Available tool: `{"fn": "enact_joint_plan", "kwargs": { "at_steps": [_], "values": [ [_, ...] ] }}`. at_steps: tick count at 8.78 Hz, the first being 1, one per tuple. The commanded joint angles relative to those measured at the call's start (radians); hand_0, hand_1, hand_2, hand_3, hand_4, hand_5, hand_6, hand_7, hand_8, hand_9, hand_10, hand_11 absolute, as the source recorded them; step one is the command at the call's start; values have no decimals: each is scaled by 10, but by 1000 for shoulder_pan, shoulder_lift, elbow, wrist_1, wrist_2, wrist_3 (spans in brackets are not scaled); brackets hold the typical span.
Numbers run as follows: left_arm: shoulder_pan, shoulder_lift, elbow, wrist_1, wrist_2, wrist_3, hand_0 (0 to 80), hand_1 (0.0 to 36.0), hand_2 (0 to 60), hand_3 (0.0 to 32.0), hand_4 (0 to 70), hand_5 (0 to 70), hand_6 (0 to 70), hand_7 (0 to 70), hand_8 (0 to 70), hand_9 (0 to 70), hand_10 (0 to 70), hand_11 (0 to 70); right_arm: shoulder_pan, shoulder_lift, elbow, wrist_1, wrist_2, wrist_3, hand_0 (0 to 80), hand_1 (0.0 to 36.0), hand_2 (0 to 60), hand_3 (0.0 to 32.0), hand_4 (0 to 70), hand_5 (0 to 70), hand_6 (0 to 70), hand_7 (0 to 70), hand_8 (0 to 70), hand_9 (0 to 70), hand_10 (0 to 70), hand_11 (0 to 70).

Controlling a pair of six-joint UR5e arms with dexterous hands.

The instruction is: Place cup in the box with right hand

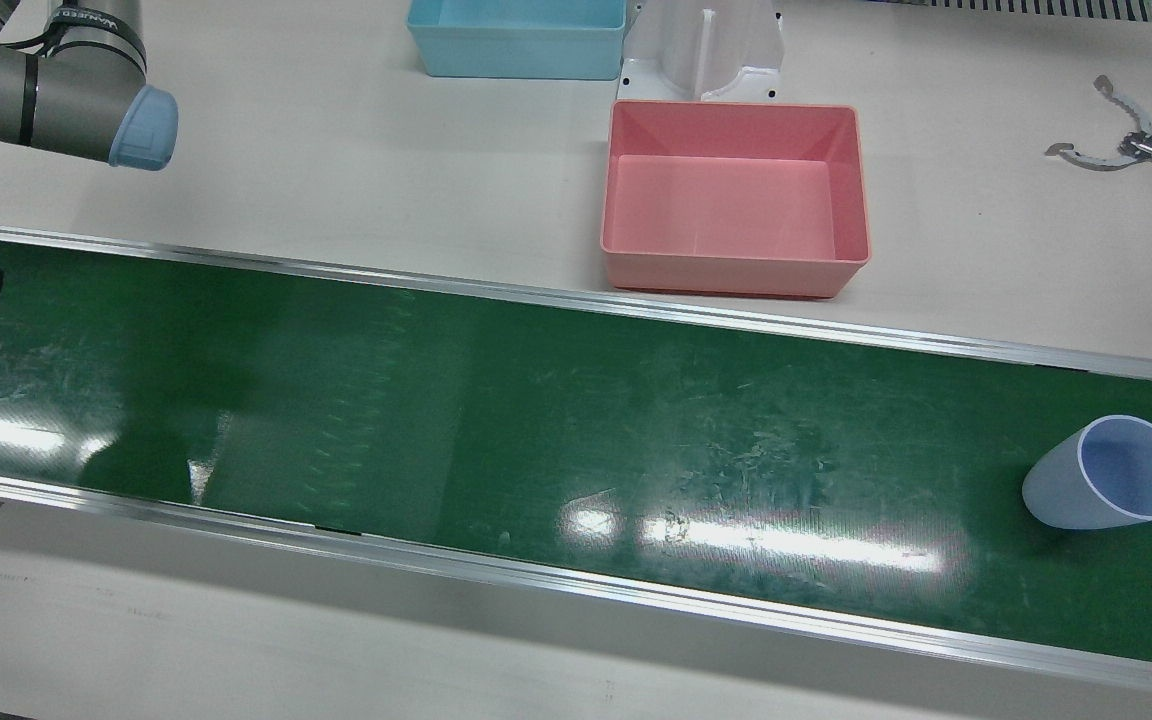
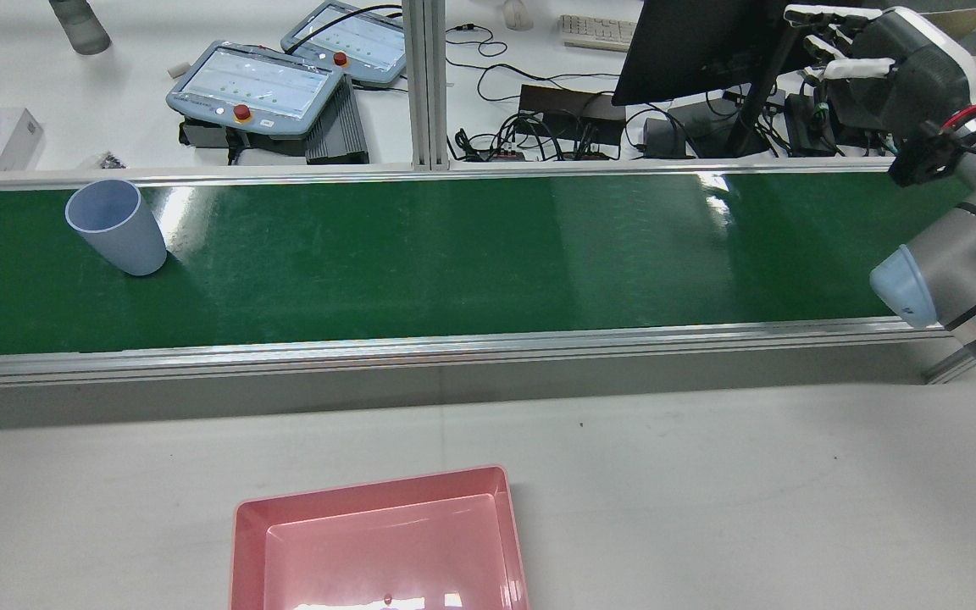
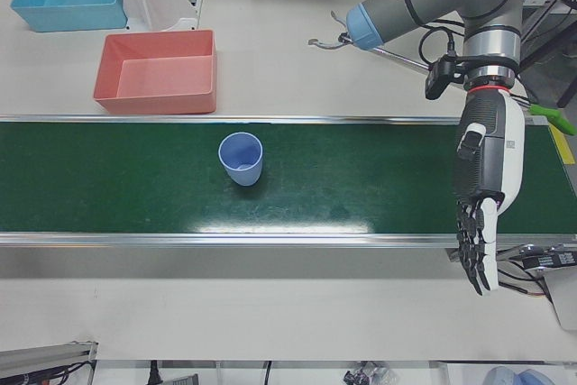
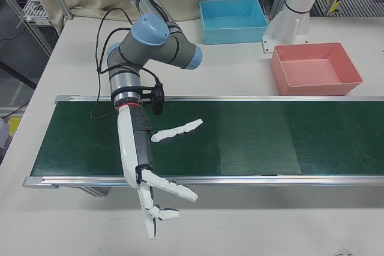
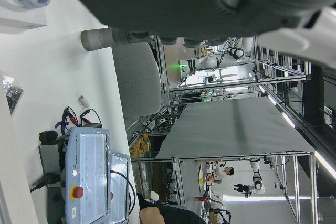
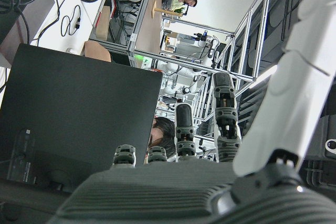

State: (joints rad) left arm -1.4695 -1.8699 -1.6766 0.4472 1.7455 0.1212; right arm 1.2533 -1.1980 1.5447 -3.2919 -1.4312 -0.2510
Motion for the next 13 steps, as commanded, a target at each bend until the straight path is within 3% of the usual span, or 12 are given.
{"fn": "enact_joint_plan", "kwargs": {
  "at_steps": [1, 13],
  "values": [
    [0, 0, 0, 1, -1, 0, 0, 0, 0, 0, 0, 0, 0, 0, 0, 0, 0, 0, 0, 0, 0, 0, 0, -1, 525, 87, 0, 58, 261, 43, 72, 404, 4, 74, 34, 64],
    [0, 0, 0, 1, 0, 0, 0, 0, 0, 0, 0, 0, 0, 0, 0, 0, 0, 0, 0, 0, 0, 0, 0, -1, 526, 88, 0, 58, 265, 43, 72, 405, 4, 72, 34, 65]
  ]
}}
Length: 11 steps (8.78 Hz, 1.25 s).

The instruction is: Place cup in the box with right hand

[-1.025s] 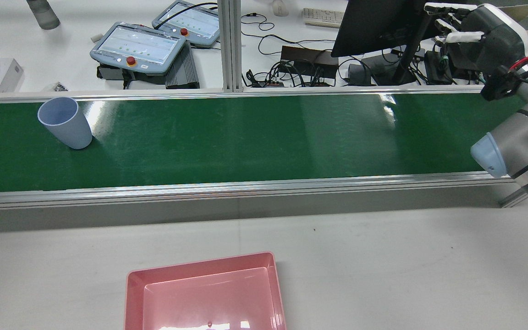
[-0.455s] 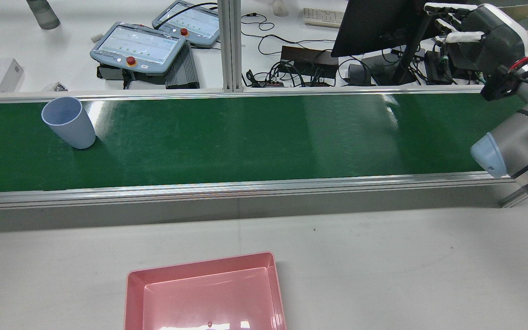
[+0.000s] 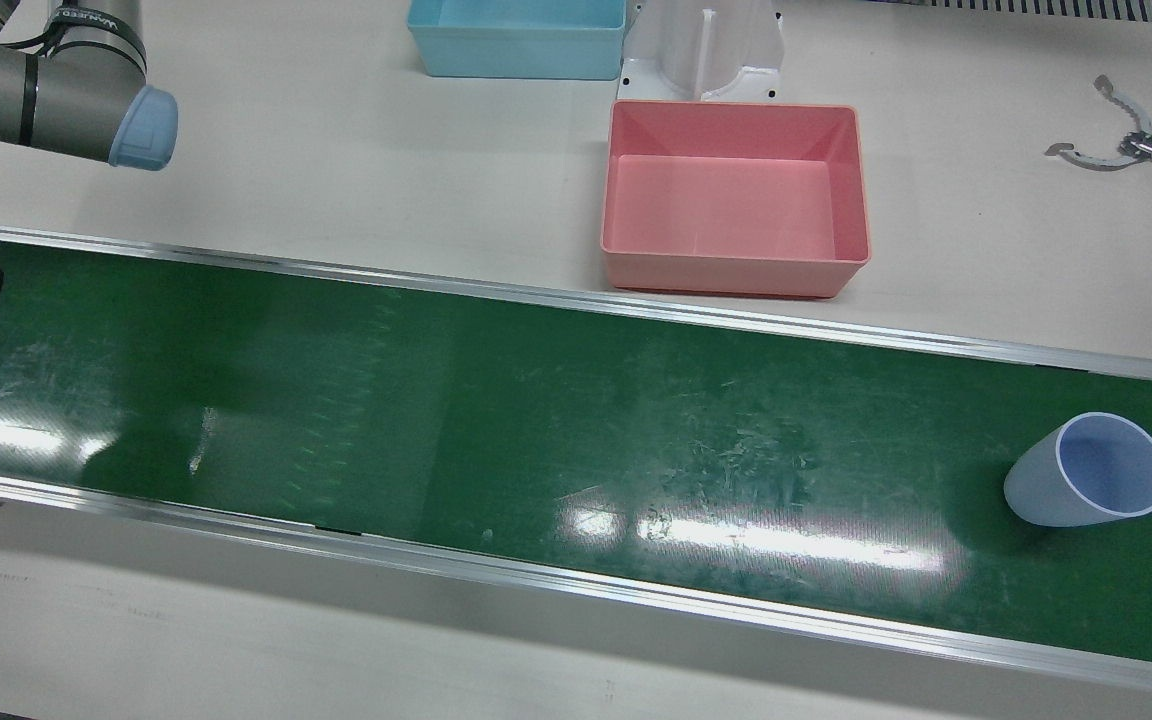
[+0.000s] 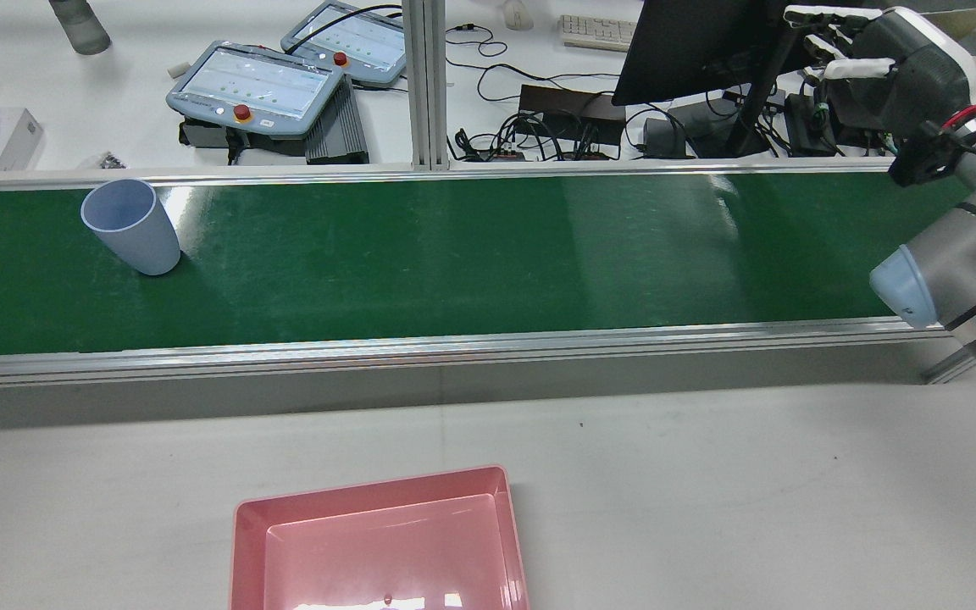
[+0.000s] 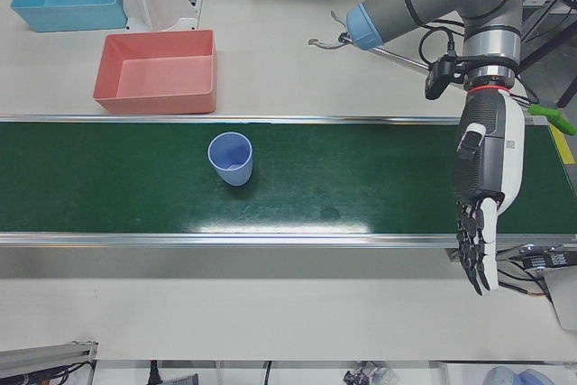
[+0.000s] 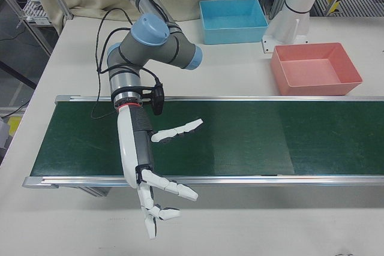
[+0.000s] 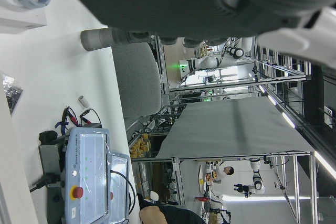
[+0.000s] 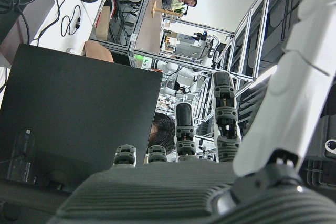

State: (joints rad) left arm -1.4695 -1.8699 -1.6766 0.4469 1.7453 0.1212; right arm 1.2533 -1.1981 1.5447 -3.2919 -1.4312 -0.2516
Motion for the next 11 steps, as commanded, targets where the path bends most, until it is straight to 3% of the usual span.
{"fn": "enact_joint_plan", "kwargs": {
  "at_steps": [1, 11],
  "values": [
    [0, 0, 0, 1, 0, 0, 0, 0, 0, 0, 0, 0, 0, 0, 0, 0, 0, 0, 0, 0, 0, 0, -2, 1, 527, 88, 0, 58, 265, 43, 73, 407, 4, 72, 34, 64],
    [0, 0, 0, -1, -1, 0, 0, 0, 0, 0, 0, 0, 0, 0, 0, 0, 0, 0, 0, 2, 0, 0, 0, 0, 526, 88, 0, 52, 268, 43, 74, 407, 4, 73, 34, 64]
  ]
}}
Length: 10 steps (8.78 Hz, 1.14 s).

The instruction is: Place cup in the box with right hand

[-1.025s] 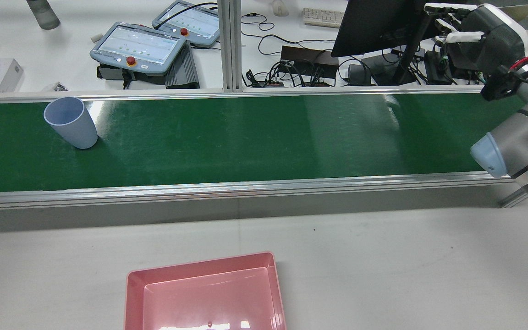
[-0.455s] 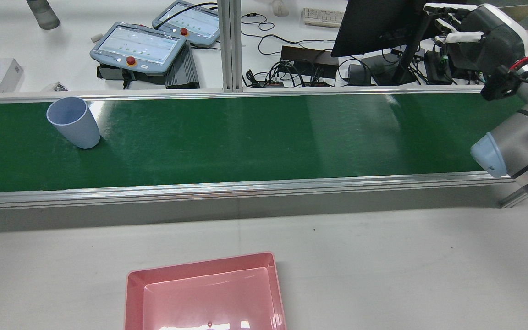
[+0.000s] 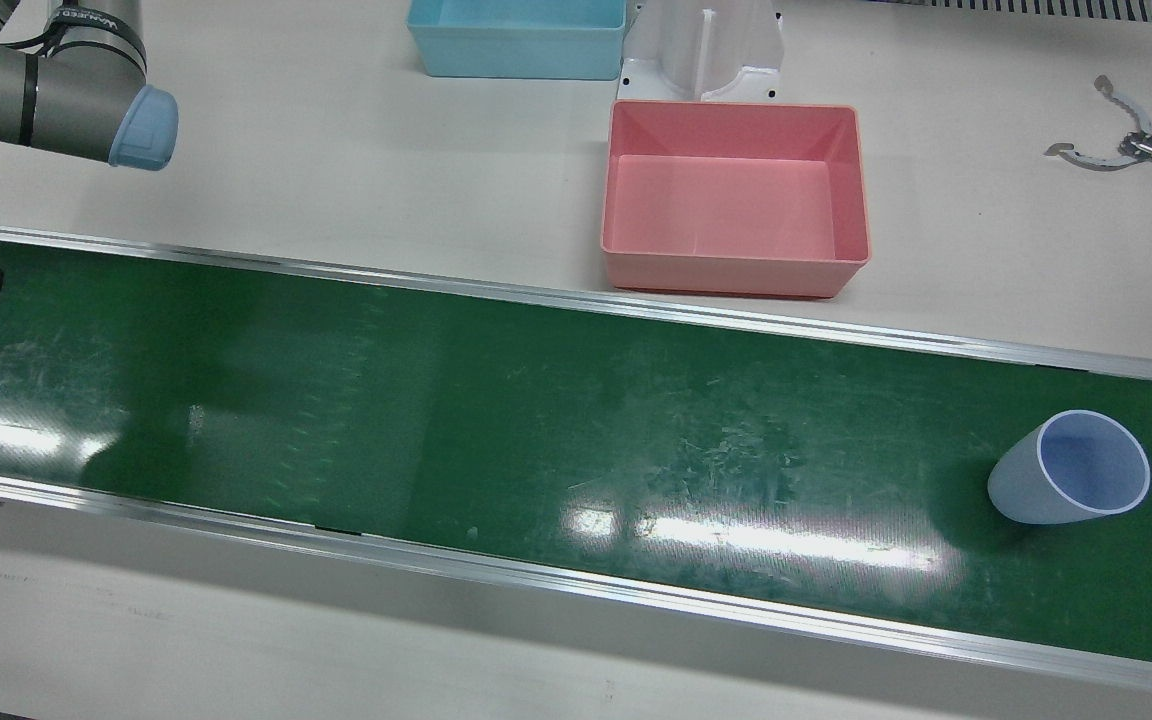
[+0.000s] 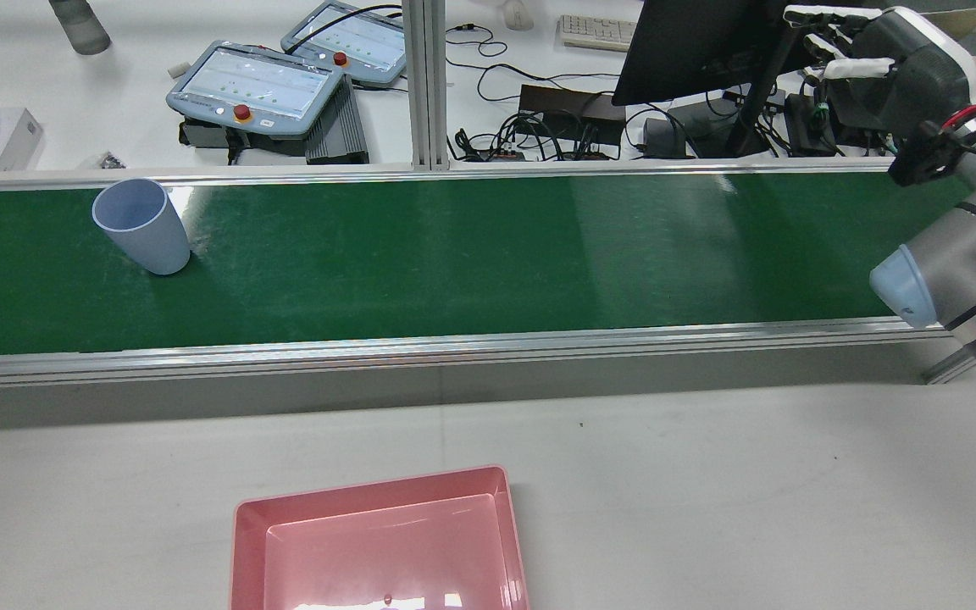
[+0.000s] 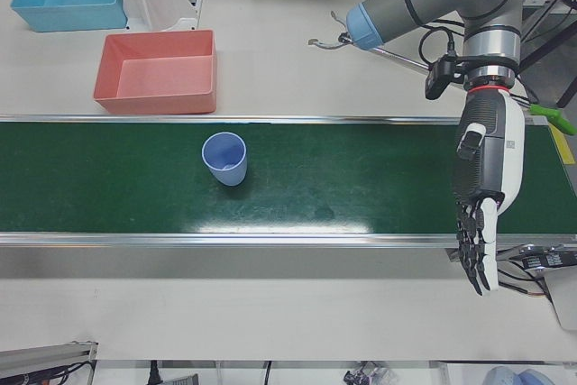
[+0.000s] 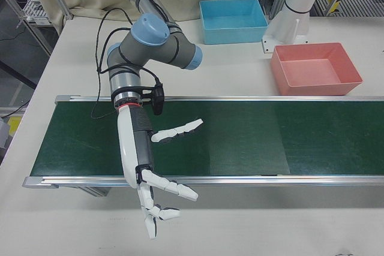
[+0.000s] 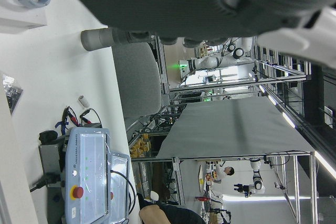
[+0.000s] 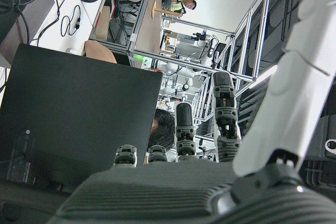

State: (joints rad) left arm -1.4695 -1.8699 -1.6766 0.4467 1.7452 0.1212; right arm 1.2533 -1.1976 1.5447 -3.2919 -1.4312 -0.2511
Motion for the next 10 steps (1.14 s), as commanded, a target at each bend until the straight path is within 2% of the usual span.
{"fn": "enact_joint_plan", "kwargs": {
  "at_steps": [1, 10],
  "values": [
    [0, 0, 0, 1, 1, 0, 0, 0, 0, 0, 0, 0, 0, 0, 0, 0, 0, 0, 0, 1, 0, 0, 0, 0, 526, 88, 0, 56, 267, 43, 73, 408, 5, 75, 34, 64],
    [0, 0, 0, 1, 1, 0, 0, 0, 0, 0, 0, 0, 0, 0, 0, 0, 0, 0, 0, 1, 0, 0, -2, 0, 526, 88, 0, 56, 270, 43, 74, 412, 6, 77, 34, 63]
  ]
}}
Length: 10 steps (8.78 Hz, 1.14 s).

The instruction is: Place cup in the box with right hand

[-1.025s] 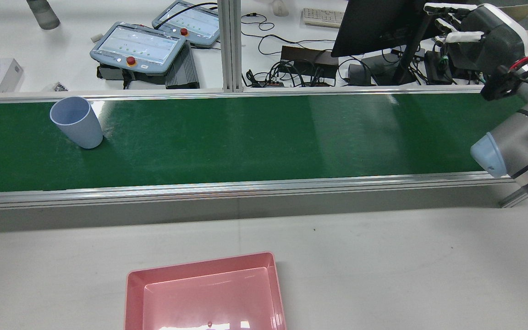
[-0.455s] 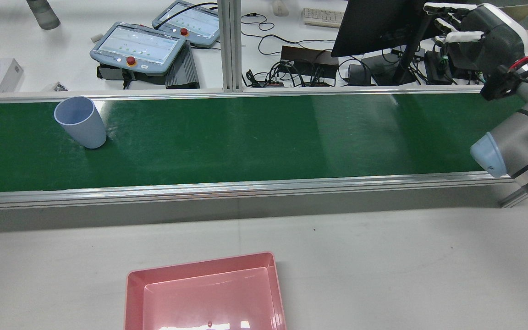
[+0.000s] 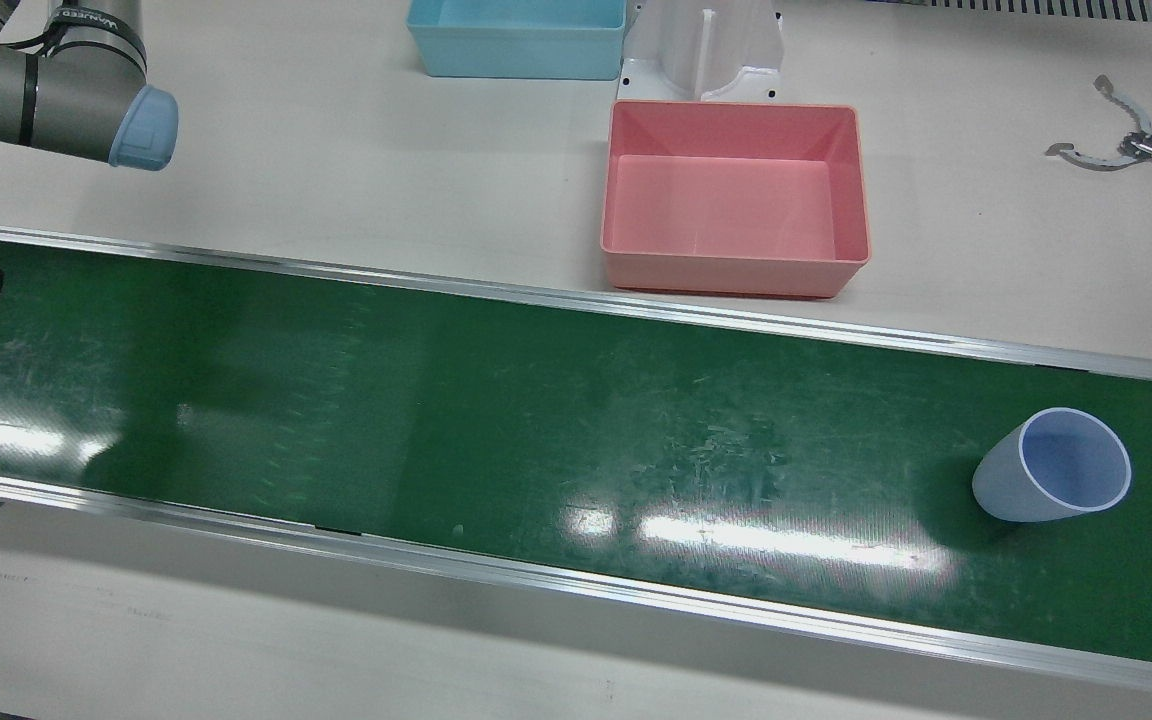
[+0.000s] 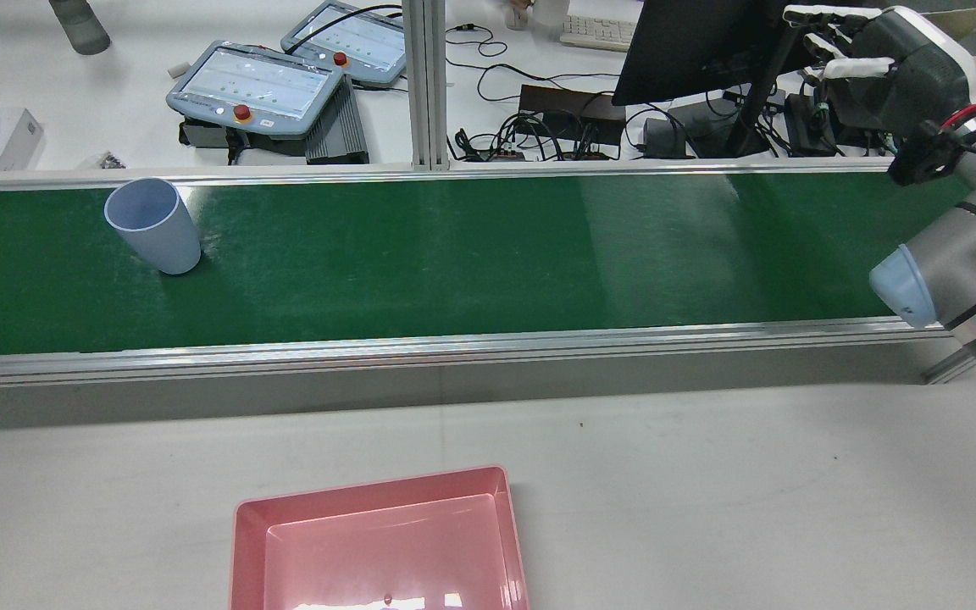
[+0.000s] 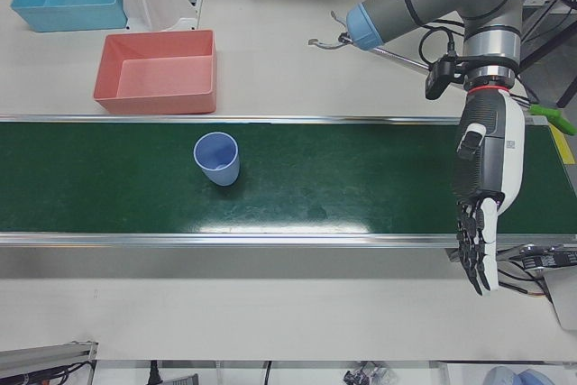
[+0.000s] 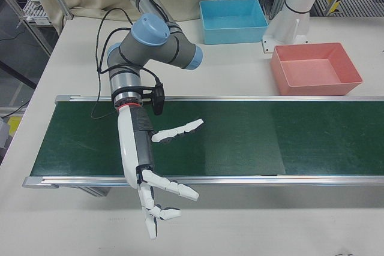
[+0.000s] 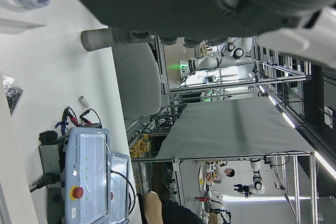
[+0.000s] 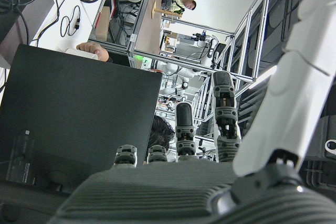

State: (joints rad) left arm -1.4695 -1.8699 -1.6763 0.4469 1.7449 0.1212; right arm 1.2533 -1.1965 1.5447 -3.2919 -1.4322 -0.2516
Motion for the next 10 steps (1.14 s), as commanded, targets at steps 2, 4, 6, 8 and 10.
{"fn": "enact_joint_plan", "kwargs": {
  "at_steps": [2, 4, 6, 8, 10],
  "values": [
    [0, 0, 0, 0, 1, 0, 0, 0, 0, 0, 0, 0, 0, 0, 0, 0, 0, 0, 0, 0, 0, 0, -1, 0, 528, 89, 0, 54, 271, 43, 74, 410, 5, 77, 35, 65],
    [0, 0, 0, 1, -1, 0, 0, 0, 0, 0, 0, 0, 0, 0, 0, 0, 0, 0, 0, 0, 0, 0, -1, 0, 527, 89, 0, 56, 272, 43, 74, 410, 6, 79, 35, 64],
    [0, 0, 0, 1, 1, 0, 0, 0, 0, 0, 0, 0, 0, 0, 0, 0, 0, 0, 0, 0, 0, 1, -1, 0, 528, 89, 0, 56, 271, 43, 74, 411, 6, 79, 34, 64],
    [0, 0, 0, 1, -1, 0, 0, 0, 0, 0, 0, 0, 0, 0, 0, 0, 0, 0, 0, 0, 0, 0, -1, 0, 527, 89, 0, 56, 272, 43, 75, 416, 7, 81, 34, 64],
    [0, 0, 1, 1, -1, 0, 0, 0, 0, 0, 0, 0, 0, 0, 0, 0, 0, 0, 0, 0, 0, 0, -1, 0, 527, 89, 0, 56, 270, 43, 74, 413, 6, 79, 33, 63]
  ]
}}
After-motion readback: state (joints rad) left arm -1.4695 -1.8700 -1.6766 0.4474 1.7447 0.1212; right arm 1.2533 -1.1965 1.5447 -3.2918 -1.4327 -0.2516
